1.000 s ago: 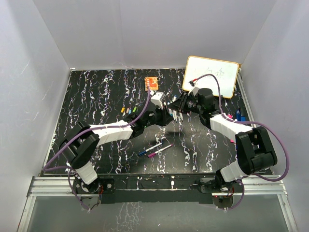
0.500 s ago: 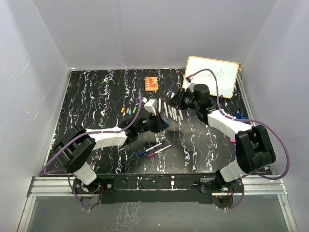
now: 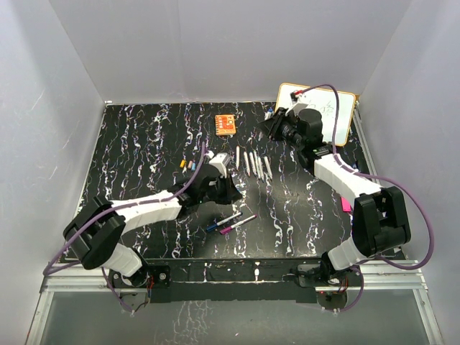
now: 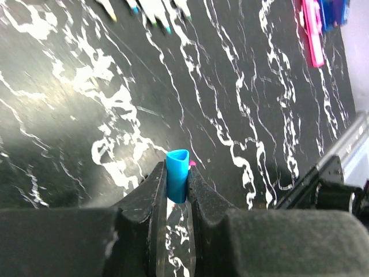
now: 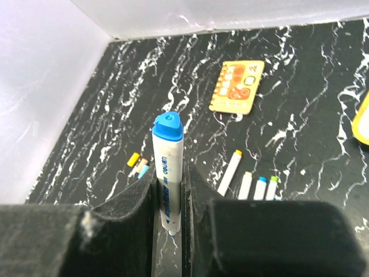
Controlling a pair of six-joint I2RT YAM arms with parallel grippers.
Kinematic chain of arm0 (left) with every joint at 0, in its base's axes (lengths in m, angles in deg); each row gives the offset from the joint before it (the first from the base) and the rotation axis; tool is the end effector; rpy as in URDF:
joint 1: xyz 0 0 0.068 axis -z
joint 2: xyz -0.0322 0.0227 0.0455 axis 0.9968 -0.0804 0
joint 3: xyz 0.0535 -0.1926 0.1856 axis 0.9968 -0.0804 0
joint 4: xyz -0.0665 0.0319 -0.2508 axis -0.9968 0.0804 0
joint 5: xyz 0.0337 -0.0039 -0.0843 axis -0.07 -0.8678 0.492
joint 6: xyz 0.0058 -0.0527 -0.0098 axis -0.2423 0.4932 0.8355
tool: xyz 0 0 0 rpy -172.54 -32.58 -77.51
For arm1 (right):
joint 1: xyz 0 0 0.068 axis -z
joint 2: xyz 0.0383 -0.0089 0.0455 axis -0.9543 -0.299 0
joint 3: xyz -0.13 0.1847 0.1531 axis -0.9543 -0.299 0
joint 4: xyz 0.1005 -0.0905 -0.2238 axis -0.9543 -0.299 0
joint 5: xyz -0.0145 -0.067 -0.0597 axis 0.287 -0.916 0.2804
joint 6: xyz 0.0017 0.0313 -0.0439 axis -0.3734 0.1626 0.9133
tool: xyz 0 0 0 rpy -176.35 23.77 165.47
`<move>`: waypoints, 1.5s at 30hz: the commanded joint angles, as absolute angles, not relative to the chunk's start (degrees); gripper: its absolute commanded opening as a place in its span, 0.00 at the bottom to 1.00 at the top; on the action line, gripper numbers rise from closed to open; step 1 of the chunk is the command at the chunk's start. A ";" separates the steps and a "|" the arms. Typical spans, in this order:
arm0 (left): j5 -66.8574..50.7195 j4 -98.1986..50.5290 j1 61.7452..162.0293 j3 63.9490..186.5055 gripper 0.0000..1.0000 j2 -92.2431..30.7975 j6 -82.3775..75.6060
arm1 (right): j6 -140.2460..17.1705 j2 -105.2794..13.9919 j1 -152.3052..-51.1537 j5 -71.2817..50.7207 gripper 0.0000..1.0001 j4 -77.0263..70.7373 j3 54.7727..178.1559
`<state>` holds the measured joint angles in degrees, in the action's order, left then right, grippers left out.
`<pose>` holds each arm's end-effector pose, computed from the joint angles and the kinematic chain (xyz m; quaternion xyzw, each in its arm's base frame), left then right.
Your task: Open the pen caps
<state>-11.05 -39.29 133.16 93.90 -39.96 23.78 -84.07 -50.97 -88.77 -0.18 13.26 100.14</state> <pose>0.2072 -0.2331 0.2016 0.0910 0.8437 -0.3900 0.3574 0.3377 0.1092 0.2976 -0.0095 0.7701 0.3524 0.5317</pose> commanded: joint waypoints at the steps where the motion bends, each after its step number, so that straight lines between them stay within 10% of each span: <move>1: -15.86 -27.40 129.42 102.27 0.00 -38.61 18.28 | -79.41 -49.41 -88.89 -2.70 0.00 5.19 104.23; 14: -27.65 -5.08 123.63 126.34 0.00 -57.12 1.46 | -71.33 -50.68 -88.89 -5.53 0.00 -15.46 106.48; 45: -31.46 -1.57 122.52 137.32 0.00 -71.51 -2.42 | -69.28 -52.23 -88.85 -6.89 0.00 -19.35 105.84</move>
<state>-30.83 -3.25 122.99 134.70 -71.52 -1.97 -69.90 -52.13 -88.77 -6.02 -19.59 104.03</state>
